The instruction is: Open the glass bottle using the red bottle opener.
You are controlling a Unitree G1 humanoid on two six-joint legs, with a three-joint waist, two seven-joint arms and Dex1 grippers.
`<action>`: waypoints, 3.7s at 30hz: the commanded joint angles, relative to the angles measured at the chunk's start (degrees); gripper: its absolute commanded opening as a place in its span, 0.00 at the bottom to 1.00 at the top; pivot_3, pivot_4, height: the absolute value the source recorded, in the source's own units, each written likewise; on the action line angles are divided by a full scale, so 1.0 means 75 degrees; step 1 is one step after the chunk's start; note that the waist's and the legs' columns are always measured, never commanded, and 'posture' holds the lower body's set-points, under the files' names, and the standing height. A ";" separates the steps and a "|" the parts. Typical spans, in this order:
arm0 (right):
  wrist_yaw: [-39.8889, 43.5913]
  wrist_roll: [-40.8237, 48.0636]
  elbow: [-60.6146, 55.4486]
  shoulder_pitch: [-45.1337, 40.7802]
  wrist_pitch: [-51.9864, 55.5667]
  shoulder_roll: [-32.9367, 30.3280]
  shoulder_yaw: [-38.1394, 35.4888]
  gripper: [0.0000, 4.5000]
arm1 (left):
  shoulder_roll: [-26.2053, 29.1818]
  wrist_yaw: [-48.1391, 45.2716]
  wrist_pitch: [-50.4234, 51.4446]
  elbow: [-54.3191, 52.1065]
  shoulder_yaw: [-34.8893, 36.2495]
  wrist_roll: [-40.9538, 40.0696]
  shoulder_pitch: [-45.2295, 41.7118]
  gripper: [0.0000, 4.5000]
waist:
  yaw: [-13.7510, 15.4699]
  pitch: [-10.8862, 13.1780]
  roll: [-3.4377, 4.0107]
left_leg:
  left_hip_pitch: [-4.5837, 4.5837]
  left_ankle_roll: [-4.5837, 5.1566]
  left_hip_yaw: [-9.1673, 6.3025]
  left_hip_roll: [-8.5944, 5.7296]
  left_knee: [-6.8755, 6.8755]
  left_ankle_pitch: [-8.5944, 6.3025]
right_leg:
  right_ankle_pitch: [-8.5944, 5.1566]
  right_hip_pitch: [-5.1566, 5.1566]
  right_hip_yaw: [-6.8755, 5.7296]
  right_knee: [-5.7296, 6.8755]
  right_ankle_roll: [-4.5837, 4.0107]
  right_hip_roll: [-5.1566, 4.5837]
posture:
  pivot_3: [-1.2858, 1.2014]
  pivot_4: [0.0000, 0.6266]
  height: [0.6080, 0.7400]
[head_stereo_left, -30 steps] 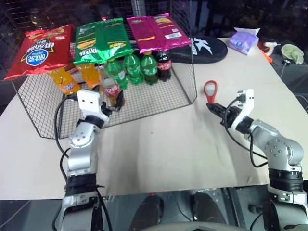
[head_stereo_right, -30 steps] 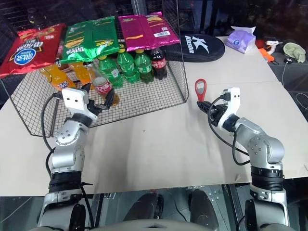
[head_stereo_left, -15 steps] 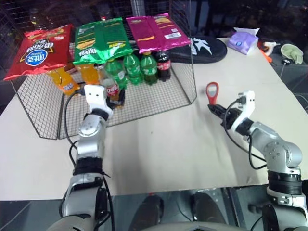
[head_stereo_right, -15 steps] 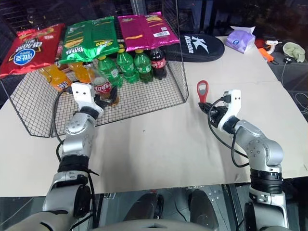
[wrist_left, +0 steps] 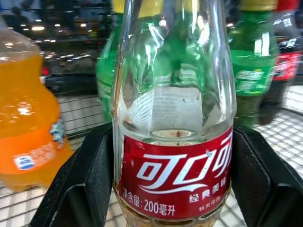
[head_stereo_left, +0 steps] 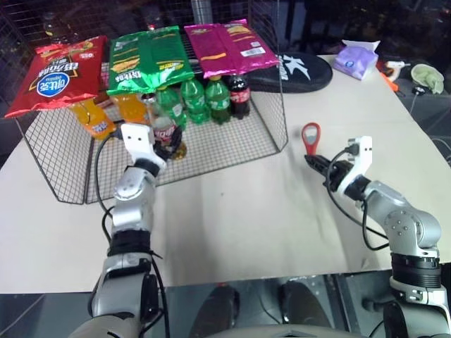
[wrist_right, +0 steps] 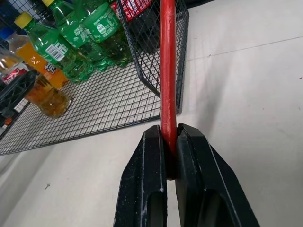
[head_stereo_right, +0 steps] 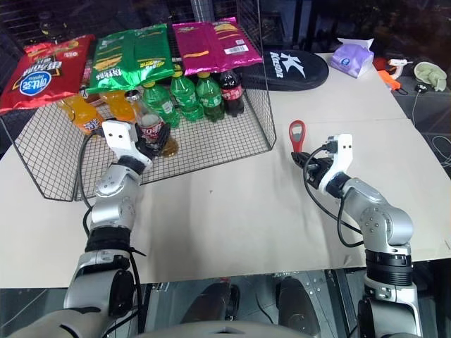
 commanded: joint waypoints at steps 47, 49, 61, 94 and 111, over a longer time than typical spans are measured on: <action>0.0156 -0.0243 0.0210 -0.0208 -0.0708 -0.0161 -0.0127 0.00 | -0.0105 -0.2630 0.1592 -0.3951 -0.1616 -0.1380 0.1167 1.00 | -0.0002 0.0000 0.0001 | 0.0001 0.0001 0.0002 0.0004 0.0005 0.0000 | 0.0000 0.0001 0.0002 0.0003 0.0000 0.0005 | 0.52 0.24 1.00; 0.0165 -0.0263 0.0213 -0.0201 -0.0714 -0.0147 -0.0118 0.00 | -0.0112 -0.2677 0.1626 -0.3947 -0.1637 -0.1428 0.1171 1.00 | 0.0002 0.0000 0.0001 | 0.0001 0.0001 0.0002 0.0004 0.0005 0.0000 | 0.0000 0.0001 0.0002 0.0004 0.0000 0.0006 | 0.52 0.24 1.00; 0.0134 -0.0296 0.0152 -0.0215 -0.0700 -0.0062 -0.0093 0.00 | -0.0143 -0.2932 0.1829 -0.3996 -0.1726 -0.1607 0.1036 1.00 | 0.0002 0.0000 0.0001 | 0.0001 0.0001 0.0002 0.0004 0.0005 0.0000 | 0.0000 0.0001 0.0002 0.0004 0.0000 0.0006 | 0.52 0.24 1.00; 0.0038 -0.6906 0.1852 -0.1098 -0.9016 -0.0290 0.4001 0.00 | -0.0278 -0.2811 0.1566 -0.3693 -0.1811 -0.1344 0.1073 0.48 | 0.0003 -0.0002 -0.0001 | 0.0007 -0.0003 0.0002 0.0001 0.0011 0.0002 | 0.0000 0.0005 -0.0001 0.0002 0.0000 0.0008 | 0.52 0.24 1.00; -0.0697 -0.7801 0.2913 -0.1915 -1.0450 0.0094 0.3878 0.00 | -0.0324 -0.2871 0.1524 -0.3537 -0.1807 -0.1352 0.1047 0.48 | 0.0002 -0.0002 -0.0002 | 0.0010 -0.0003 0.0003 -0.0001 0.0012 0.0003 | 0.0000 0.0011 0.0001 0.0001 0.0000 0.0008 | 0.52 0.24 1.00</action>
